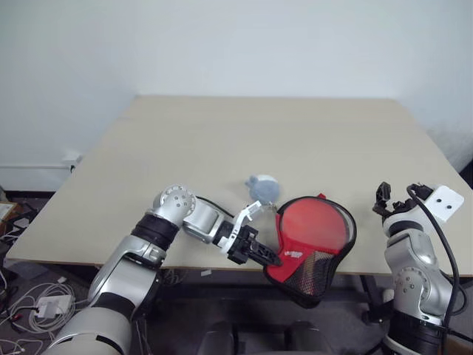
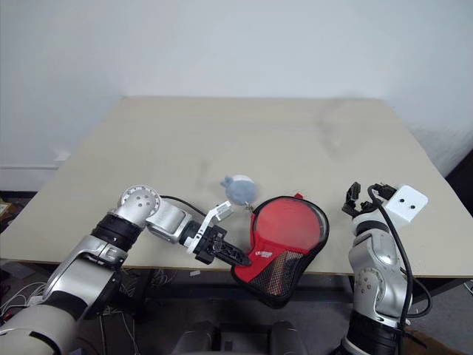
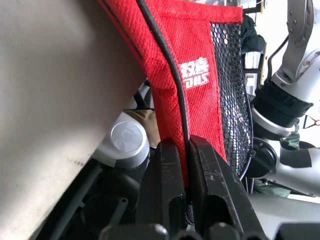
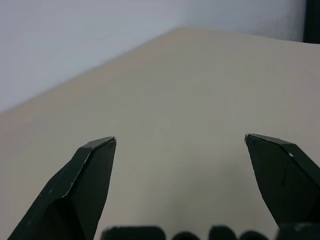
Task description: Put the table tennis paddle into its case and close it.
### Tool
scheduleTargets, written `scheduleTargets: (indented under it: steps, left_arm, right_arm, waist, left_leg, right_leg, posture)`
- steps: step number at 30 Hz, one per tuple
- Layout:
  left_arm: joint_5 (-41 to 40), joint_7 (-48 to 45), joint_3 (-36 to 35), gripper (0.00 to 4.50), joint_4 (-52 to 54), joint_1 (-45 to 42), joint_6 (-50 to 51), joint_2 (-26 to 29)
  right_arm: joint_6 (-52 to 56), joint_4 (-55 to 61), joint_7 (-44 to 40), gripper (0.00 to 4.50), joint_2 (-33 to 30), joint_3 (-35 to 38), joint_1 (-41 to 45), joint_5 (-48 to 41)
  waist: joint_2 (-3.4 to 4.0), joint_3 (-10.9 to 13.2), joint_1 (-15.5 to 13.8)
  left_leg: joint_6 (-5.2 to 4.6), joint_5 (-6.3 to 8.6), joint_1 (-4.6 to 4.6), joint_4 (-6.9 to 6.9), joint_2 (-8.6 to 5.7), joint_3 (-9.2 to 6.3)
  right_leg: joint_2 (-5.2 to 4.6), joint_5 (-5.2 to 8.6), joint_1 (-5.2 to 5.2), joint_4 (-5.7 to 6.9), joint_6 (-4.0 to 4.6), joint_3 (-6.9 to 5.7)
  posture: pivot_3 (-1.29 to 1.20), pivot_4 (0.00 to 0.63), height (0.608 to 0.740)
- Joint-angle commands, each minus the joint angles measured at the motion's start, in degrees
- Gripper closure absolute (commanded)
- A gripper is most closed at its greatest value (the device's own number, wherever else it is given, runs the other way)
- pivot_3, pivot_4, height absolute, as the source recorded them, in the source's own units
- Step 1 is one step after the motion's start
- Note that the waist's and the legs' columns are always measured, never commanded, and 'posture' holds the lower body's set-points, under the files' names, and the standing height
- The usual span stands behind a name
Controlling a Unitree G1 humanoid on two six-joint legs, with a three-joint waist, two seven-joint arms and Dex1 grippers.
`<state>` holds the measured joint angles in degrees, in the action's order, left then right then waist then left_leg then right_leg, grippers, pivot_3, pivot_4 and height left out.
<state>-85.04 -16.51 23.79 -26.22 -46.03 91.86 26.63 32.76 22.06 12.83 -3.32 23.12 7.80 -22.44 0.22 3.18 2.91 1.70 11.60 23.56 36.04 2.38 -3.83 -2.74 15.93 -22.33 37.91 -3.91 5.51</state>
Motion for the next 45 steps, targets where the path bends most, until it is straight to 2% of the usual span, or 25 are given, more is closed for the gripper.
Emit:
scheduleTargets:
  steps: [1, 5, 8, 19, 23, 25, 28, 32, 35, 37, 42, 45]
  left_arm:
    - [-2.90, 1.50, -1.06, 4.47, 0.92, -0.74, 0.64, 0.51]
    - [-2.06, 3.34, -3.26, 4.47, 1.60, -0.66, 0.64, 0.52]
    - [-1.70, 3.22, -4.00, 3.78, 1.67, -0.67, 0.64, 0.42]
    - [1.90, 5.88, -10.90, 0.14, -0.39, -0.46, 0.64, -1.09]
    - [8.78, -2.51, -10.26, 0.06, 7.52, -0.42, -0.05, 2.64]
    - [15.31, -9.45, -7.51, 0.06, 11.42, -0.31, -5.37, 5.38]
    - [24.12, -21.74, -3.77, 0.06, 16.64, 0.36, -15.95, 8.27]
    - [40.73, -35.52, 5.31, 0.06, 24.82, 3.36, -36.64, 11.03]
    - [43.92, -40.08, 4.76, 0.06, 25.39, 5.22, -42.36, 8.46]
    - [45.63, -41.90, 3.97, 0.06, 23.25, 6.40, -45.88, 4.81]
    - [53.21, -42.71, 5.29, 0.06, 17.05, 7.37, -53.71, -3.57]
    - [55.92, -42.05, 5.77, 0.06, 14.65, 6.89, -54.30, -8.60]
  right_arm:
    - [-0.47, 1.51, -0.50, 0.00, -0.58, -0.02, 0.68, -0.27]
    - [-0.53, 0.98, -0.59, 0.00, -0.67, 0.15, 1.04, -0.38]
    - [-0.78, 0.27, -0.82, 0.00, -0.86, 0.08, 1.59, -0.22]
    - [-0.76, 0.11, -1.23, 0.00, -1.01, -0.04, 1.86, -0.46]
    - [1.69, 0.97, -3.89, 0.00, -2.10, -2.31, 2.60, -1.65]
    - [3.92, 2.11, -6.89, 0.00, -3.37, -3.80, 3.70, -3.83]
    - [7.73, 4.01, -12.52, 0.00, -6.92, -7.30, 6.35, -6.90]
    - [13.51, 2.42, -18.34, 0.00, -10.97, -10.90, 12.60, -10.89]
    - [15.38, -2.01, -23.23, 0.00, -13.05, -13.37, 16.46, -11.92]
    - [14.55, -7.24, -25.70, 0.00, -13.79, -14.39, 19.14, -10.96]
    - [13.81, -16.90, -27.32, 0.00, -14.05, -13.60, 24.51, -10.06]
    - [14.55, -20.62, -27.32, 0.00, -13.62, -12.92, 26.91, -10.28]
  waist:
    - [0.00, 0.00, -0.01]
    - [0.00, 0.00, -0.01]
    - [0.00, 0.00, 0.00]
    - [0.00, 0.00, -0.01]
    - [0.00, 0.00, 0.17]
    - [0.02, 0.00, 0.18]
    - [0.07, 0.02, 0.16]
    - [0.08, 0.02, 0.07]
    - [0.03, 0.02, -0.05]
    - [-0.07, 0.02, -0.06]
    - [-0.07, 0.03, -0.02]
    - [-0.06, 0.03, 0.03]
  left_leg:
    - [0.00, 0.00, 0.00, 0.00, 0.00, 0.00]
    - [0.00, 0.00, 0.00, 0.01, -0.01, 0.01]
    - [0.00, 0.00, 0.00, 0.01, -0.01, 0.00]
    - [0.00, 0.00, 0.00, 0.01, -0.01, 0.00]
    - [0.01, -0.01, 0.00, -0.02, -0.01, 0.01]
    - [0.04, -0.02, -0.02, -0.05, -0.01, 0.02]
    - [0.10, -0.06, -0.02, -0.07, -0.01, 0.05]
    - [0.11, -0.06, -0.02, -0.08, -0.01, 0.07]
    - [0.10, -0.06, 0.00, -0.06, -0.01, 0.06]
    - [0.09, -0.06, 0.03, 0.01, 0.00, 0.06]
    - [0.08, -0.06, 0.05, 0.07, -0.02, 0.07]
    - [0.07, -0.06, 0.05, 0.00, -0.02, 0.05]
  right_leg:
    - [0.00, 0.00, 0.00, 0.00, 0.00, 0.00]
    - [0.00, 0.00, 0.01, -0.01, 0.00, 0.00]
    - [0.00, 0.00, 0.00, -0.01, 0.00, 0.00]
    - [0.00, 0.00, 0.00, -0.01, 0.00, 0.00]
    - [0.00, 0.00, -0.02, -0.01, 0.01, 0.00]
    - [0.00, -0.02, -0.02, -0.01, 0.04, 0.01]
    - [0.00, -0.06, -0.03, -0.02, 0.11, 0.01]
    - [0.00, -0.08, 0.00, -0.08, 0.15, 0.01]
    - [-0.01, -0.17, 0.03, -0.10, 0.31, 0.00]
    - [-0.01, -0.14, 0.04, -0.09, 0.27, -0.01]
    - [-0.01, -0.03, 0.05, -0.09, 0.05, 0.03]
    - [0.02, -0.06, 0.02, -0.08, 0.07, 0.03]
  posture:
    - [0.00, 0.000, 0.740]
    - [0.00, 0.000, 0.740]
    - [0.00, 0.000, 0.740]
    - [0.00, 0.000, 0.740]
    - [0.00, 0.000, 0.740]
    - [0.00, 0.000, 0.740]
    - [0.00, 0.000, 0.740]
    - [0.00, 0.000, 0.740]
    - [0.00, 0.000, 0.740]
    - [0.00, 0.000, 0.740]
    - [0.00, 0.000, 0.740]
    - [0.00, 0.000, 0.740]
